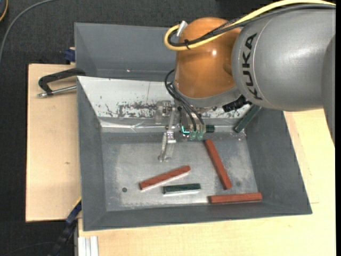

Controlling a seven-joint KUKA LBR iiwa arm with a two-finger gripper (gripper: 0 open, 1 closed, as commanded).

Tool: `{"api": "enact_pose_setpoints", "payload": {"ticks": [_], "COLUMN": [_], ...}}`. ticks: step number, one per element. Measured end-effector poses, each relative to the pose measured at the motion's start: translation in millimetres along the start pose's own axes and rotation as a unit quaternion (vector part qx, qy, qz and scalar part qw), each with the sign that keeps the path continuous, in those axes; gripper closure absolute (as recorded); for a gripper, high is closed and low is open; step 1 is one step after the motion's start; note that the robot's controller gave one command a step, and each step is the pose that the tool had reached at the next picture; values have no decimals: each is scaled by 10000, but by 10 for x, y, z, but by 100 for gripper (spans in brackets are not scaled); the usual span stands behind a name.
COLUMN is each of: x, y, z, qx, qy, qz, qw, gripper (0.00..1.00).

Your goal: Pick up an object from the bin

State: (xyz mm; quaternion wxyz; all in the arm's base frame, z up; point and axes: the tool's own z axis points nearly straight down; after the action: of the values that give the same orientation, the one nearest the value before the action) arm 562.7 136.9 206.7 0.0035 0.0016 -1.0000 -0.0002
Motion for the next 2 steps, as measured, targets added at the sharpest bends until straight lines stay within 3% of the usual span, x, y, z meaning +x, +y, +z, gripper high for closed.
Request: {"api": "enact_pose_setpoints", "payload": {"ticks": [1,2], "x": [267,243], "y": [-212,-207], "z": [1405,1362], "qx": [5,-3], "qy": [1,-38], "qz": [-635,-630], "qw": [9980,9980], "gripper": [0,100]}}
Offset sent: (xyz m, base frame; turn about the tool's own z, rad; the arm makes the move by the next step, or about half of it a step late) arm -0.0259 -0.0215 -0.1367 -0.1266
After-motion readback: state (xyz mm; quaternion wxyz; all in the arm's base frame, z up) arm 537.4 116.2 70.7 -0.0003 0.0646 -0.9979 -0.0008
